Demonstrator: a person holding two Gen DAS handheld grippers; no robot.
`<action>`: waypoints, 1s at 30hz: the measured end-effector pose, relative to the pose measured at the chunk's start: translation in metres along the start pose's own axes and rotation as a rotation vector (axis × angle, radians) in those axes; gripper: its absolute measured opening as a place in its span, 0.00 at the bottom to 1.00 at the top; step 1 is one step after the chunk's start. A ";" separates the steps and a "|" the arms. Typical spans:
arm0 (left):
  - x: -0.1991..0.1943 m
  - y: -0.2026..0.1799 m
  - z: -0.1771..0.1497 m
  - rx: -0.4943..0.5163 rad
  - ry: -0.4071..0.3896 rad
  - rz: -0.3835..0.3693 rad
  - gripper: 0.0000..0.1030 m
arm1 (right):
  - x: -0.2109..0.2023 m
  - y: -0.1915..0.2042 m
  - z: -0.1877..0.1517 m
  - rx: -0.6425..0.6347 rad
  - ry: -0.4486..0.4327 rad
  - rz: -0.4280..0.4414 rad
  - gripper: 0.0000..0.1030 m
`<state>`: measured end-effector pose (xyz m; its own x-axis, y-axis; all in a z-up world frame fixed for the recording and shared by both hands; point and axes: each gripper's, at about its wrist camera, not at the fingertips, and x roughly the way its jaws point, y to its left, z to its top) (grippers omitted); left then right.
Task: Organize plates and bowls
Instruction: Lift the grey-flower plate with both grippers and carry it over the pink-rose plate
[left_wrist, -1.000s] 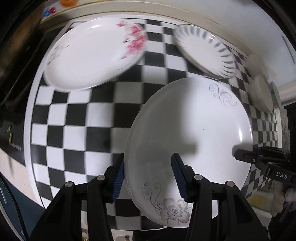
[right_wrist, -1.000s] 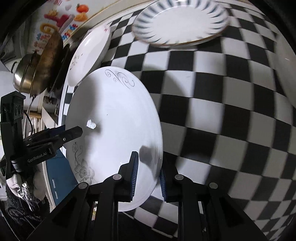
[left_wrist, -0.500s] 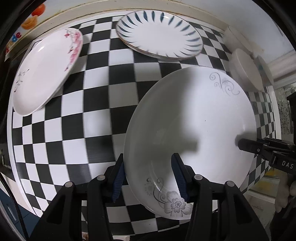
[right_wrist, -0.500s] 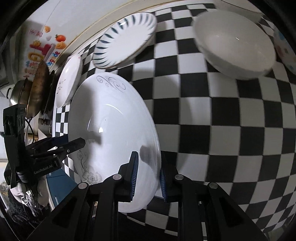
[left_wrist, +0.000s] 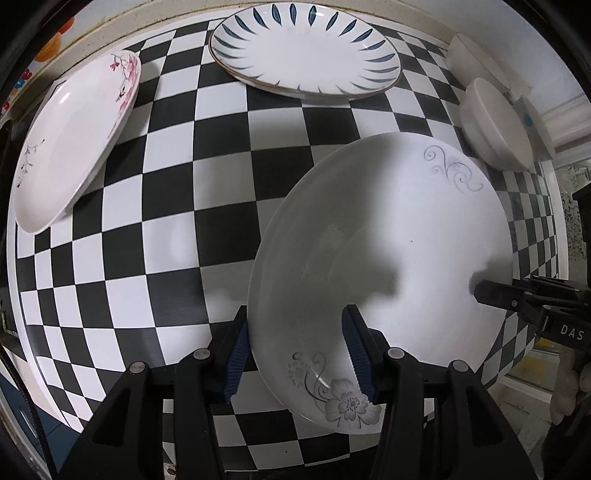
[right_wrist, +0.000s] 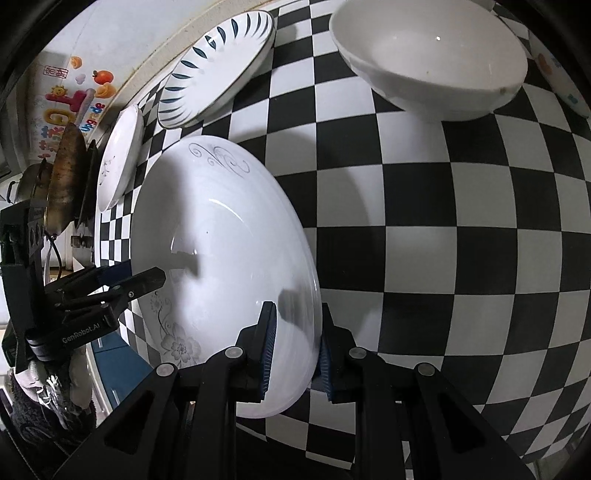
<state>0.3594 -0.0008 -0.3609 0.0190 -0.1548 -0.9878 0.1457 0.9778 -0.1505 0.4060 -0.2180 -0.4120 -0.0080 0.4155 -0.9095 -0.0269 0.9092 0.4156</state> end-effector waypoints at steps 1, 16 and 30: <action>0.001 0.000 0.000 -0.001 0.003 0.000 0.45 | 0.001 -0.001 0.000 0.001 0.006 -0.002 0.23; -0.027 0.028 0.005 -0.081 -0.060 -0.037 0.45 | 0.002 -0.004 0.022 0.035 0.087 -0.017 0.25; -0.065 0.150 0.007 -0.561 -0.179 -0.060 0.46 | -0.042 0.170 0.149 -0.366 -0.137 0.039 0.43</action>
<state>0.3865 0.1553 -0.3195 0.2006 -0.1858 -0.9619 -0.3931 0.8841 -0.2528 0.5511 -0.0765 -0.3021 0.1170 0.4724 -0.8736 -0.3843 0.8327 0.3988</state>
